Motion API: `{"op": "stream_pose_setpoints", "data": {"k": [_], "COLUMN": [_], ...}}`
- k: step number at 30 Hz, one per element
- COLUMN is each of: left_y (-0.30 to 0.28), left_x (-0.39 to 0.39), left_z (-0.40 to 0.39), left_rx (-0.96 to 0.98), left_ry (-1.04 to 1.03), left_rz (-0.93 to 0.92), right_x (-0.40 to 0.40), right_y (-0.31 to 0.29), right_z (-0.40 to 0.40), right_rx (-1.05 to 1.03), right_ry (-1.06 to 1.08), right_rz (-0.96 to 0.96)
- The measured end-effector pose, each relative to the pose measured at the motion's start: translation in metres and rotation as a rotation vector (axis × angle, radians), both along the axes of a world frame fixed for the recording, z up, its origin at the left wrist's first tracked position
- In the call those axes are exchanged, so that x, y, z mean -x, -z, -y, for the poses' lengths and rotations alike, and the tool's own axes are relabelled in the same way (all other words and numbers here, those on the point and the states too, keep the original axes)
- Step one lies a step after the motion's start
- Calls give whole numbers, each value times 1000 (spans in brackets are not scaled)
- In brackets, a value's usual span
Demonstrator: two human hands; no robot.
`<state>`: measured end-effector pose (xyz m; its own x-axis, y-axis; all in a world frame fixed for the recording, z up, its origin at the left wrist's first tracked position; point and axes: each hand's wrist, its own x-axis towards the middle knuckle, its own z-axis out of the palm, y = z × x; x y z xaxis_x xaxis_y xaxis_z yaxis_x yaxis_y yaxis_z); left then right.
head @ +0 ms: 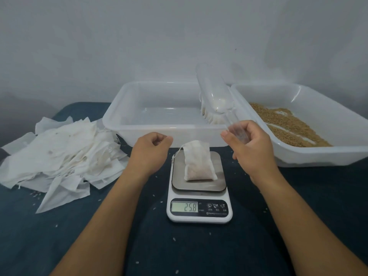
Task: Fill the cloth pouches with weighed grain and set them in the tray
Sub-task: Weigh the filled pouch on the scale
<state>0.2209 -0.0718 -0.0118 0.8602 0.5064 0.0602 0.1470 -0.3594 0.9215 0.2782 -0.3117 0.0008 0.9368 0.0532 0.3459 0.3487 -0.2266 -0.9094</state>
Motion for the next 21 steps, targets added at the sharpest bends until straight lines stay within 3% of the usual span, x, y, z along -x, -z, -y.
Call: {"op": "stream_pose_setpoints", "data": {"k": [9, 21], "left_y": [-2, -26], "left_x": [8, 18], "left_z": [18, 43], "left_rx": [-225, -80], "left_ry": [235, 265], "left_rz": [-60, 161], "right_x": [2, 5], "right_y": [-2, -15], "right_z": [0, 9], "right_rx": [19, -71], "right_ry": [20, 79], "right_rz": [-6, 76]}}
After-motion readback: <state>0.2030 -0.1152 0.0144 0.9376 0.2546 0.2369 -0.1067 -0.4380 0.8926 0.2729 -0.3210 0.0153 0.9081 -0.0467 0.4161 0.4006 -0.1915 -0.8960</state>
